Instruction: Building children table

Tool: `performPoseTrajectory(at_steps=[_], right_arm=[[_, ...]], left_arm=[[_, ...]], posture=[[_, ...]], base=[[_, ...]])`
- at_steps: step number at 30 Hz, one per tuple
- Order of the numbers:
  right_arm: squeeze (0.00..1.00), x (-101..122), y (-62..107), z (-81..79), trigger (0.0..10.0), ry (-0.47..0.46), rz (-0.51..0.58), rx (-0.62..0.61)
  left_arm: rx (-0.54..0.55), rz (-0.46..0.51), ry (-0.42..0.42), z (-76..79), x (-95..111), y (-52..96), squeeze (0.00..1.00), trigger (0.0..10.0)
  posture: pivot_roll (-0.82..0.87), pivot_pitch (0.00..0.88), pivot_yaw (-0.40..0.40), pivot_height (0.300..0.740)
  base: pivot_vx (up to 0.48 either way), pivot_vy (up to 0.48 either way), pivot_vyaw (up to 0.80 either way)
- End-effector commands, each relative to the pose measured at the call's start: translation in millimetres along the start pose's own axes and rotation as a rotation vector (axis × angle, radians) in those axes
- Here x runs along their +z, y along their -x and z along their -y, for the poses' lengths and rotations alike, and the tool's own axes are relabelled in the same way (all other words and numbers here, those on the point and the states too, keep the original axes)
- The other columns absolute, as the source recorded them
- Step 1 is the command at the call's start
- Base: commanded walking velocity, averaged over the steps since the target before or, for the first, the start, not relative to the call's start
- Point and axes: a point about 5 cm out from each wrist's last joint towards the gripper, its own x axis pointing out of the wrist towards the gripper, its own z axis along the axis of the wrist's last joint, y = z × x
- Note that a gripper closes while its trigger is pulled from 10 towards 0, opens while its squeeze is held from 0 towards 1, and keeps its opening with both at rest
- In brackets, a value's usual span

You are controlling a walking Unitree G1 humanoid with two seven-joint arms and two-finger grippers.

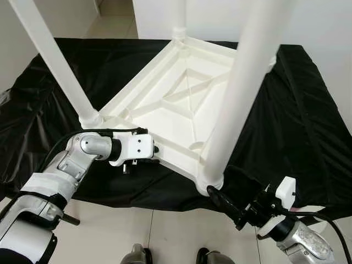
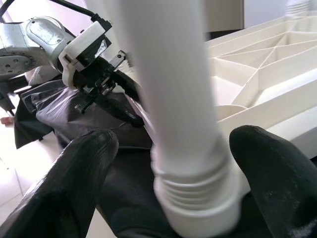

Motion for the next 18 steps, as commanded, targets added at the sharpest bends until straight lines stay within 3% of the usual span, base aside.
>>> performPoseTrajectory(at_steps=[1,9,18], right_arm=[[0.0,1,1.7,-1.0,10.0,0.009,0.007,-0.018],[0.0,2,6.3,-0.5,10.0,0.016,0.002,-0.053],[0.0,5,4.6,12.2,10.0,0.055,0.029,-0.166]], left_arm=[[-0.007,-0.06,0.077,9.7,-18,-0.3,0.0,0.0],[-0.046,-0.063,0.065,11.6,-22,0.2,0.0,0.0],[-0.064,-0.058,0.081,18.3,-27,9.5,0.0,0.1]], posture=[[-0.02,0.186,0.099,0.74],[-0.03,0.19,0.113,0.74],[-0.02,0.185,0.103,0.74]], base=[[0.0,0.0,0.0],[0.0,0.0,0.0],[0.0,0.0,0.0]])
